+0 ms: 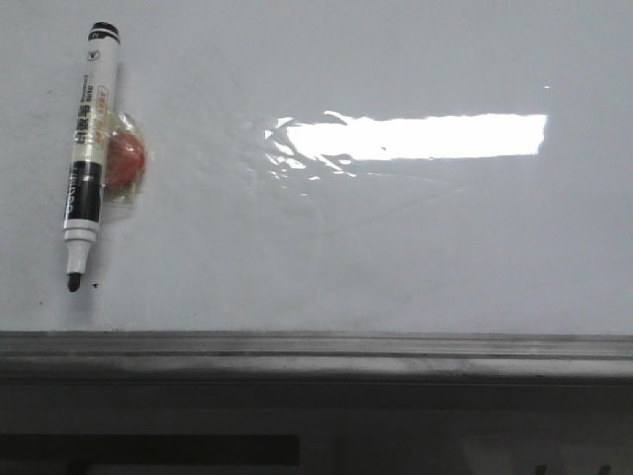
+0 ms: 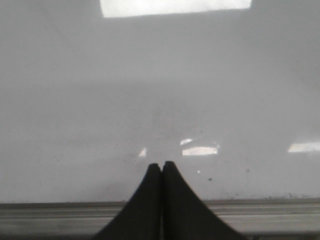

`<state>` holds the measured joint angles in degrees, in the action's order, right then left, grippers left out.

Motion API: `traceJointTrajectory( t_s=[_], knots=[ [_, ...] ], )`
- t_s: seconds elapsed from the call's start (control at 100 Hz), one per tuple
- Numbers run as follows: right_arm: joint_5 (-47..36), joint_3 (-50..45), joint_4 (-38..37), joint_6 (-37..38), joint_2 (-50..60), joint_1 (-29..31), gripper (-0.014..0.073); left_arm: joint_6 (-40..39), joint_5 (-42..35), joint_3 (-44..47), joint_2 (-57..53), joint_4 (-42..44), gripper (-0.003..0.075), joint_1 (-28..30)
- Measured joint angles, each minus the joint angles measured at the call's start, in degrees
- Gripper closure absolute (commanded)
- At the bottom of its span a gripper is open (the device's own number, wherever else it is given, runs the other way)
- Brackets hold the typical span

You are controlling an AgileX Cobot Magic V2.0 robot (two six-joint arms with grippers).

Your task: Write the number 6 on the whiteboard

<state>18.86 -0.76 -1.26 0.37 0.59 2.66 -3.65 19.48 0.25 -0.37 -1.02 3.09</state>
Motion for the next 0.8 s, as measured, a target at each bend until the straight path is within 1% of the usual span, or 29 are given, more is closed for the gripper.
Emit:
traceJointTrajectory(
  t_s=[0.28, 0.52, 0.63, 0.73, 0.8],
  knots=[
    [-0.10, 0.00, 0.00, 0.00, 0.00, 0.00, 0.0657, 0.00, -0.64, 0.00, 0.00, 4.83, 0.0739, 0.00],
    [-6.11, -0.10, 1.26, 0.00, 0.00, 0.00, 0.0657, 0.00, -0.74, 0.00, 0.00, 6.72, 0.0739, 0.00],
    [-7.15, -0.10, 1.26, 0.00, 0.00, 0.00, 0.0657, 0.00, -1.88, 0.00, 0.00, 7.83, 0.0739, 0.00],
    [-7.64, -0.10, 6.14, 0.83, 0.00, 0.00, 0.0657, 0.00, -3.91, 0.00, 0.00, 8.15, 0.0739, 0.00],
    [-7.48, -0.10, 8.20, 1.05, 0.00, 0.00, 0.0657, 0.00, -5.40, 0.00, 0.00, 8.15, 0.0739, 0.00]
  ],
)
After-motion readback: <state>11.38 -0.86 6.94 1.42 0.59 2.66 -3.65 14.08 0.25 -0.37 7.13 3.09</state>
